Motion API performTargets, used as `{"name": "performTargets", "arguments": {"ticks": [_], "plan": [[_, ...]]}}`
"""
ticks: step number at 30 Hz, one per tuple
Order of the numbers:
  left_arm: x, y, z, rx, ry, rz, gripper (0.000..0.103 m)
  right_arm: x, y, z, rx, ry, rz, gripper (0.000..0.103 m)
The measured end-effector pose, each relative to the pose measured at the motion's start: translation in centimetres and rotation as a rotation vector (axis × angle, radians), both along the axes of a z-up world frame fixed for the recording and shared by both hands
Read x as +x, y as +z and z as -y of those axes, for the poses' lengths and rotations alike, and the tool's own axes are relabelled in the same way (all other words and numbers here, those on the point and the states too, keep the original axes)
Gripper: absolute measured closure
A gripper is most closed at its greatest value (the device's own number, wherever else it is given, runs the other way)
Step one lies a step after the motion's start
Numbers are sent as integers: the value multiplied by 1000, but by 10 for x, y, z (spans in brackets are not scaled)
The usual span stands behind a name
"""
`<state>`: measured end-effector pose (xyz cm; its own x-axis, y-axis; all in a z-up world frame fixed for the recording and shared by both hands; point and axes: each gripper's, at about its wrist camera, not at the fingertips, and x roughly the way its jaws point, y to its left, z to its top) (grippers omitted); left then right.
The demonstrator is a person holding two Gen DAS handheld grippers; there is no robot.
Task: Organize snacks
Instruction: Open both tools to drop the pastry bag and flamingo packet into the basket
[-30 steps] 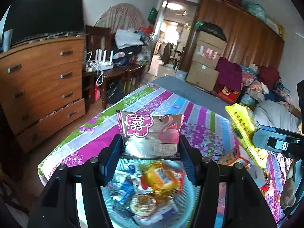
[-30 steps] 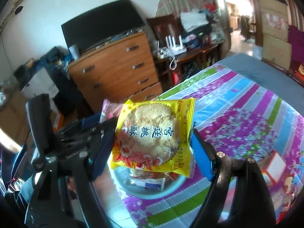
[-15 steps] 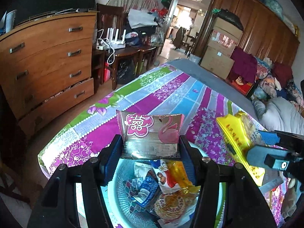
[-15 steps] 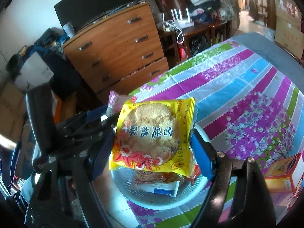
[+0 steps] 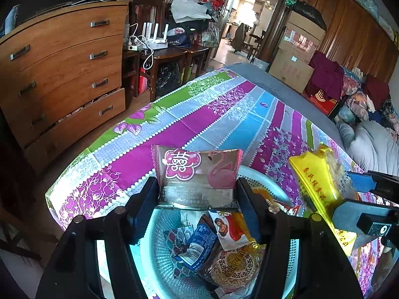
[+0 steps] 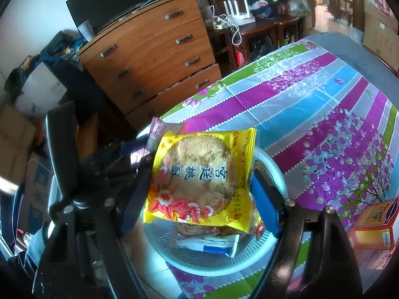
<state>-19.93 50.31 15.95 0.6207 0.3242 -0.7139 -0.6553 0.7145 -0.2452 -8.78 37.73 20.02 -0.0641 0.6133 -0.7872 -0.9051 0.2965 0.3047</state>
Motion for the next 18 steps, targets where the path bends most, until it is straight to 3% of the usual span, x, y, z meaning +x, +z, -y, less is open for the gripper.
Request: {"name": "performTargets", "arguments": {"ticks": [12,15,18], "plan": [[3,-4,-1,10,10,-18,31,2,-13,-1,-13,-5,-19,21],[3,-3,-1,9,11,-14,30,0,-8,0,0,3,-4,14],[3,-3,0,12,12,-13,30,-1,-6,1,6,9,4,14]]}}
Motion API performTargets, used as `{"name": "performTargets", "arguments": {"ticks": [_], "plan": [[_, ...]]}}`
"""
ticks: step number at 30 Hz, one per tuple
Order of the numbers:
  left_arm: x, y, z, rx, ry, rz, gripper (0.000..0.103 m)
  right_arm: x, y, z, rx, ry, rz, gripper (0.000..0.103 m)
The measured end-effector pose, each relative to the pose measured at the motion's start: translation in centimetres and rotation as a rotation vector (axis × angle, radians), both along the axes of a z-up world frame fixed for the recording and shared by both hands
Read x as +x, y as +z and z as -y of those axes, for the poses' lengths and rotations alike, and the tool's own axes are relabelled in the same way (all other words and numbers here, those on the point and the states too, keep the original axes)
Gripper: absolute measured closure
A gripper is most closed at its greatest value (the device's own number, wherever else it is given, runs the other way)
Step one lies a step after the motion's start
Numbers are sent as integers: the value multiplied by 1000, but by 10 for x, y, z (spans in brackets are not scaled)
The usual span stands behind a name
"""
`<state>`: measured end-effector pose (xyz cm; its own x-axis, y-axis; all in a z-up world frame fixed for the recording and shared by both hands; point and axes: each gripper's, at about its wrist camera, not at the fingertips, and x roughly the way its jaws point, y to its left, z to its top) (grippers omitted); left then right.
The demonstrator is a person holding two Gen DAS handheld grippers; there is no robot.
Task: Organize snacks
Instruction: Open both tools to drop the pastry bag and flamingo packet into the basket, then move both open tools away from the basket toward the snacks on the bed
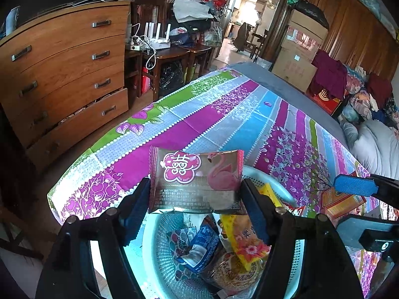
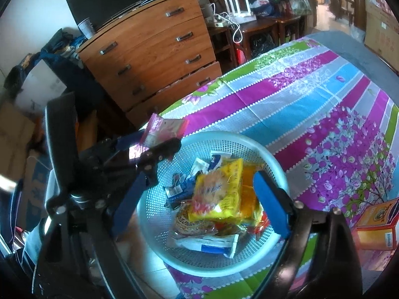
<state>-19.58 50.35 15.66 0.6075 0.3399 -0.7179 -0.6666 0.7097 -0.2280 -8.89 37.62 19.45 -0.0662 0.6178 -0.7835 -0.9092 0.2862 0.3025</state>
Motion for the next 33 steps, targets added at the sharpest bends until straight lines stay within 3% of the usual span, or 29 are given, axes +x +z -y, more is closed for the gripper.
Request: {"name": "performTargets", "arguments": {"ticks": [12,20,27,33], "plan": [[-6,10,1,5,9,30,20,5,4,14,25,-25,-10,14],[-11,17,7,14,17,40,20,8,6,36,48,-46,-11,14],[-43,35,21,28,62,120,20,2,8,106,117,-101,33,14],[-71,30,52,43,94,150,20,-20,-27,184,98,-148,26,14]]}}
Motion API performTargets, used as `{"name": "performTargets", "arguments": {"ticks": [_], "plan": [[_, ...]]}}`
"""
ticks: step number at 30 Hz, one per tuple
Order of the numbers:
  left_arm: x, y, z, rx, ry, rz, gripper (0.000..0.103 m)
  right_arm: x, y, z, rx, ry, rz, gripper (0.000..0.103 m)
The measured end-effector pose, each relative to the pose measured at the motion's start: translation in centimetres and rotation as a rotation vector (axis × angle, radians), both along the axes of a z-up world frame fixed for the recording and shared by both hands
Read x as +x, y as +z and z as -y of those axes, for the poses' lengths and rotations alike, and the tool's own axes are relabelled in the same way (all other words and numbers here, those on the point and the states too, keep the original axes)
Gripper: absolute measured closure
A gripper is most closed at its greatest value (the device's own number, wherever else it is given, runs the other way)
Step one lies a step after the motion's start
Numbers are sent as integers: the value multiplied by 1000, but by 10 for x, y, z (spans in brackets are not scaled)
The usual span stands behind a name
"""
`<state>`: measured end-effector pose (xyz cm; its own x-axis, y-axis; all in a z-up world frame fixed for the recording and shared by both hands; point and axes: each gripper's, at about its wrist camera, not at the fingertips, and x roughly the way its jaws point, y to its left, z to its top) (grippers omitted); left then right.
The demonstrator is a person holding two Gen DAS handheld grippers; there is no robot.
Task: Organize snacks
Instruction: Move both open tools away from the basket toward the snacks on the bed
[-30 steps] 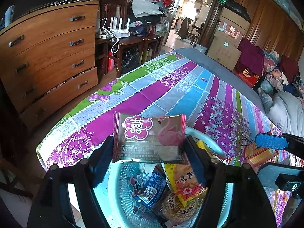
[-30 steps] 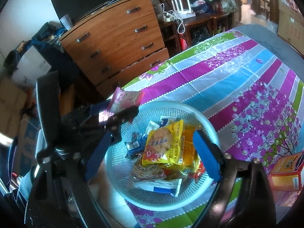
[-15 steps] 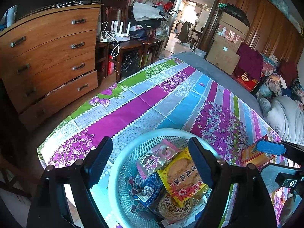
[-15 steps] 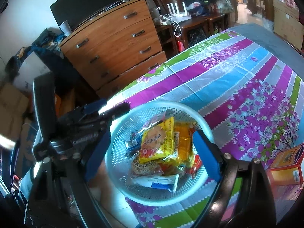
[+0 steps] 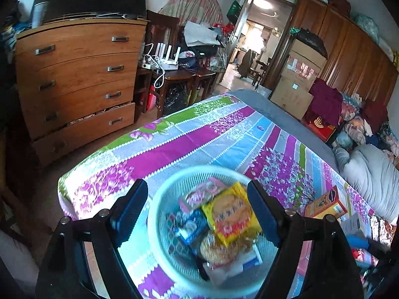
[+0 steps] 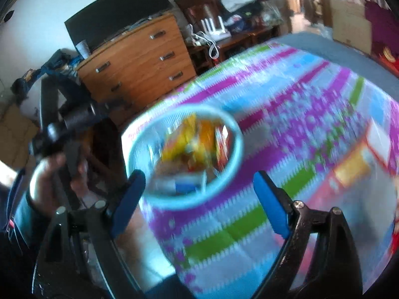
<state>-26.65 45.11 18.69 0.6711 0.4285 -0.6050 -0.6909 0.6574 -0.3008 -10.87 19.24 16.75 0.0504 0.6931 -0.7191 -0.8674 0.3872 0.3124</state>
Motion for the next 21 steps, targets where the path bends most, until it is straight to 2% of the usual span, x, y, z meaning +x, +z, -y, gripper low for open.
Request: {"name": "performTargets", "arguments": {"ticks": [4,7,13,16,21], "plan": [[-15,-12,40,7,-41,20,20,-11,-24,53,-34,-44,-30,14],[-18,-24,83,40,-123,-10,20,-13,-48,96,-83,-92,-61,14],[-3,-56,166,28,-324,-87,20,-5,-92,177,-173,-245,-170,14],[13,-61,199,40,-399,-112,20,1,-97,202,-177,-295,-196,14],[35,-52,244,89,-514,-113,20,10,-91,225,-158,-349,-193,14]]}}
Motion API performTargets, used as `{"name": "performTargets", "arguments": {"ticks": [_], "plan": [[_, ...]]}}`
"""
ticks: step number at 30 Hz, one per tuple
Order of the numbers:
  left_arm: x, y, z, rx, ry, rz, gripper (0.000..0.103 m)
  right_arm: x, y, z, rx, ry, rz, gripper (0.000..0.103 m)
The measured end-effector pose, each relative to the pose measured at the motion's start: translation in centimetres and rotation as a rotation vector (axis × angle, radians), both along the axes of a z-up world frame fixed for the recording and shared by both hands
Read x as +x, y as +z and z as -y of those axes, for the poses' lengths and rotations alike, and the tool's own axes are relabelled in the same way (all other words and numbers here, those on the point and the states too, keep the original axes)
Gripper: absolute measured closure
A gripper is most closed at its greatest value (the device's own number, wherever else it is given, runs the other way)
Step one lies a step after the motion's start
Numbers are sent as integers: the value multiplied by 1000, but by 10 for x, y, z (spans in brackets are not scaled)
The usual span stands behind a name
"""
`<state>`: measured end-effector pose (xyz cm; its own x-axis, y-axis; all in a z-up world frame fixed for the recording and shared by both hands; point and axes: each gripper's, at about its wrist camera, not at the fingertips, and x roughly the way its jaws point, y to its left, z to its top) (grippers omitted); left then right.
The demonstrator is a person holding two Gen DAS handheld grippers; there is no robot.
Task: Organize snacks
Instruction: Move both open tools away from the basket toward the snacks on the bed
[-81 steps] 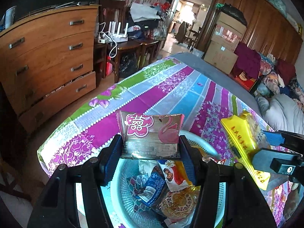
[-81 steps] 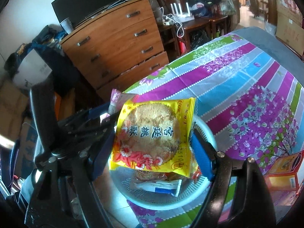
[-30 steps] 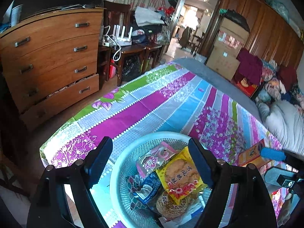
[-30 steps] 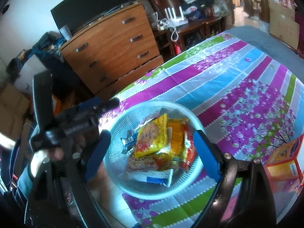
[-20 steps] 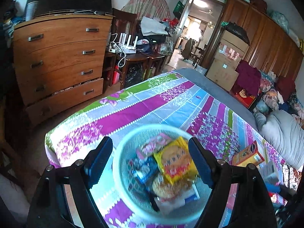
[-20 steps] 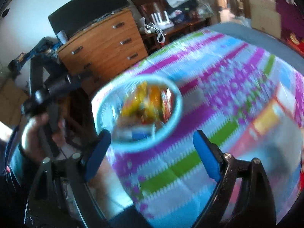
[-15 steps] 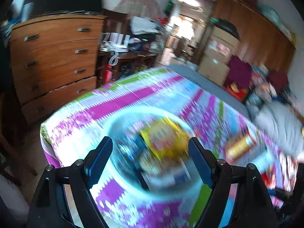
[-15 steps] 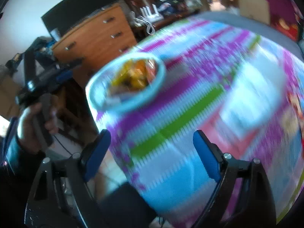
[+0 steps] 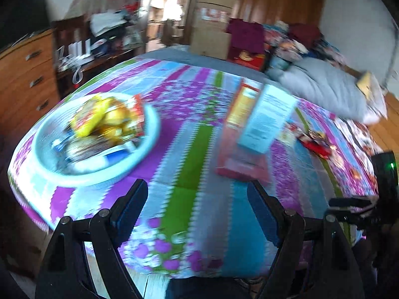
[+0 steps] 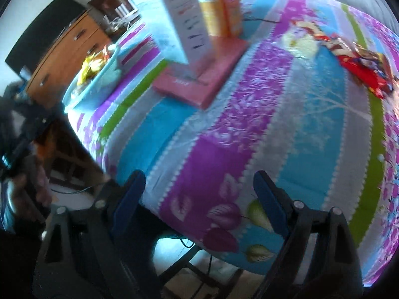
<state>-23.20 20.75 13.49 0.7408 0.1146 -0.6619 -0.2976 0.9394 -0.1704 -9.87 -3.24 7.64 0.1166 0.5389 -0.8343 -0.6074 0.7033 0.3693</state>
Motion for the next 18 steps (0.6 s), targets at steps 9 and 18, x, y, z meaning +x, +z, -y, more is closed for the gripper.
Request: {"name": "performTargets", "arguments": {"ticks": [9,18], "plan": [[33,7,56,33,-141,-8,20,6,-13,26,13,-35,-16,14],[61,-1,100,37,-254,-37,20,31,-19,67,34,-125,-28,14]]}}
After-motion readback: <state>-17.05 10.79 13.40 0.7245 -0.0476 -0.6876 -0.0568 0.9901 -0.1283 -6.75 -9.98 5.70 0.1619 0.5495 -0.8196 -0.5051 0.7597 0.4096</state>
